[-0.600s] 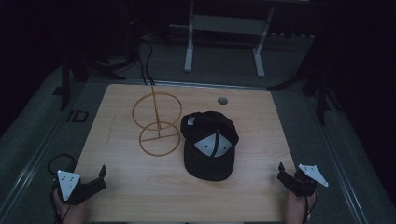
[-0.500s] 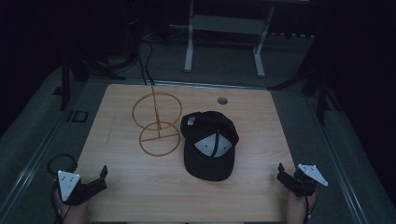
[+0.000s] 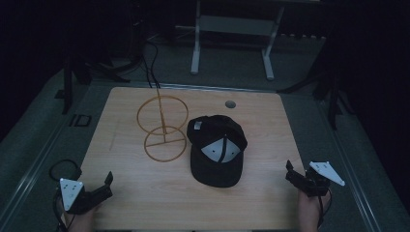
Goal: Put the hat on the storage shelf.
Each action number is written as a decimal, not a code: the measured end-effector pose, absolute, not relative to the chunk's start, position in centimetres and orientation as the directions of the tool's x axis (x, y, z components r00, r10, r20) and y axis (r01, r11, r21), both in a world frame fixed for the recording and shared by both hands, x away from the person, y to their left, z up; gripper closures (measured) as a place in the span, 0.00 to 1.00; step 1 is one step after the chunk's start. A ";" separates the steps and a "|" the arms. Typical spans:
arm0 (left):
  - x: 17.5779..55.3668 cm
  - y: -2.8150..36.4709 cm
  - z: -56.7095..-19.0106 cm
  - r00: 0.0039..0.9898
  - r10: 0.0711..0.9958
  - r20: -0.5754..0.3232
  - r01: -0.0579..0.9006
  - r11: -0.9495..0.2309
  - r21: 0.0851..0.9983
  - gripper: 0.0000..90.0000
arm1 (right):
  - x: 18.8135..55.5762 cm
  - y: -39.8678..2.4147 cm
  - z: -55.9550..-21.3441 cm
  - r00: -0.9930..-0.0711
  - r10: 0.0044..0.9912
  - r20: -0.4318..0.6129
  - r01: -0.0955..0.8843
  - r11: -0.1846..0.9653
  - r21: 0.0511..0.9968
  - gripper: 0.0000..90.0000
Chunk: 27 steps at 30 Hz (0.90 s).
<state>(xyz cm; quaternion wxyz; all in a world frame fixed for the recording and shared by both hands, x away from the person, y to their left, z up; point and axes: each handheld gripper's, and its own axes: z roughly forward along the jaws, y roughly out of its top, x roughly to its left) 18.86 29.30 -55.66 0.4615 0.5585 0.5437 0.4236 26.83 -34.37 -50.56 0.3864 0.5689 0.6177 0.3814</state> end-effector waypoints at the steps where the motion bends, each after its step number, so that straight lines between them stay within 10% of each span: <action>1: 18.8 29.3 -55.6 0.051 0.998 -0.037 0.215 0.026 0.976 0.00 | 26.9 -34.1 -50.1 -0.065 0.997 -0.044 0.405 0.067 0.912 0.14; 27: 18.5 28.2 -54.8 0.088 0.996 -0.027 0.278 0.002 0.961 0.00 | 27.9 -28.1 -41.2 -0.336 0.936 -0.100 0.252 0.192 0.948 0.15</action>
